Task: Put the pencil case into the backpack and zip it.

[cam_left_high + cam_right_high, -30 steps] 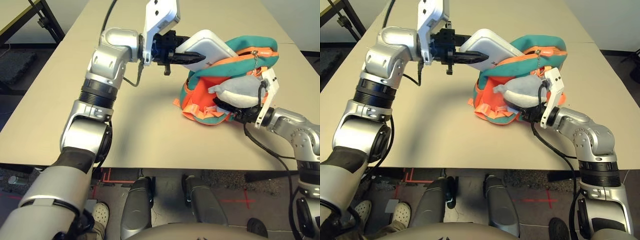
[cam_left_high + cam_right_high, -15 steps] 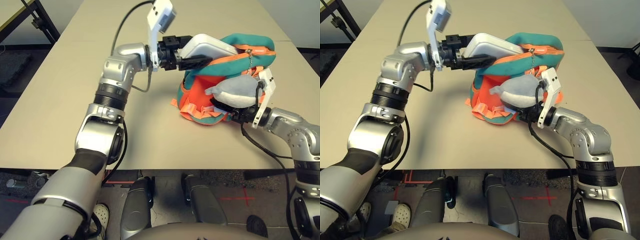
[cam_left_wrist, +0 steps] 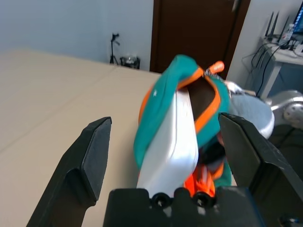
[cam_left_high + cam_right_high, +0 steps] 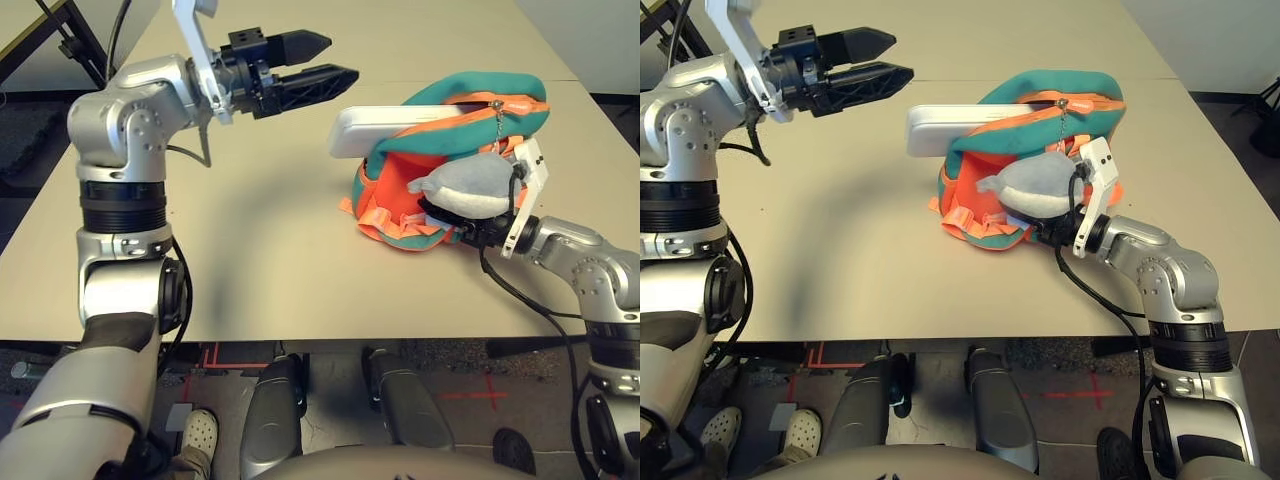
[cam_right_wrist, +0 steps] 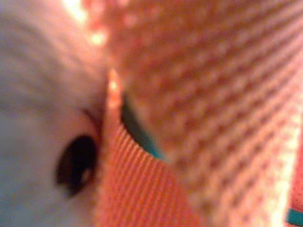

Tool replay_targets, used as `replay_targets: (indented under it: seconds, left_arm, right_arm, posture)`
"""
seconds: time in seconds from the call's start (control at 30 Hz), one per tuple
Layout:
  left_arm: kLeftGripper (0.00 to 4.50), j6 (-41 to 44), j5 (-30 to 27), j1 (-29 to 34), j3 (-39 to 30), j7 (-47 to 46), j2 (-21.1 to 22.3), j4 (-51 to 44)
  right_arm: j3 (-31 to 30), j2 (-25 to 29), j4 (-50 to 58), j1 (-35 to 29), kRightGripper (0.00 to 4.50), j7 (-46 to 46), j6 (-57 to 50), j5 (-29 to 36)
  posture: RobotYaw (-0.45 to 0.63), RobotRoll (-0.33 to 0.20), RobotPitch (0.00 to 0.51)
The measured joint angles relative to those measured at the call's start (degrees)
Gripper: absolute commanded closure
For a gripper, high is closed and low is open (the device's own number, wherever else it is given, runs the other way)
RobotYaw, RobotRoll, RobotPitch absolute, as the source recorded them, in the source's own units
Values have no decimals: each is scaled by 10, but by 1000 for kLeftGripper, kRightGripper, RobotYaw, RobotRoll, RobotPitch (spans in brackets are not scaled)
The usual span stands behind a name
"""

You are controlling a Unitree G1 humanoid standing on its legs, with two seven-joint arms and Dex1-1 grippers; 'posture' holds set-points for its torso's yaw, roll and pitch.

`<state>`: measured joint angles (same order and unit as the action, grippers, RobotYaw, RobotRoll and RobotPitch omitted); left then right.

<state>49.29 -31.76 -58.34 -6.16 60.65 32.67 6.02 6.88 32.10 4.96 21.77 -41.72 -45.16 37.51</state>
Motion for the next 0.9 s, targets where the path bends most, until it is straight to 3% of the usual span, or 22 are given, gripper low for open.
replay_targets:
  seconds: [0.2, 0.3, 0.63, 0.9]
  left_arm:
    - [0, 8, -1, 67, 2, 7, 68, -9]
    - [580, 7, -1, 82, 1, 7, 85, -5]
    - [4465, -6, 1, 103, 7, 6, 81, 14]
    - [4500, -10, 0, 91, 36, 9, 33, 24]
  right_arm:
    - [0, 0, -5, 1, 4178, -4, 2, -4]
    - [0, 0, -6, 2, 4178, -4, 4, -6]
    - [-6, -3, -18, 8, 4178, -12, 11, -12]
    - [-6, -3, -21, 11, 4178, -13, 12, -16]
  posture:
    - [-93, 0, 184]
    - [-84, 0, 184]
    - [-88, 0, 182]
    - [-112, 0, 177]
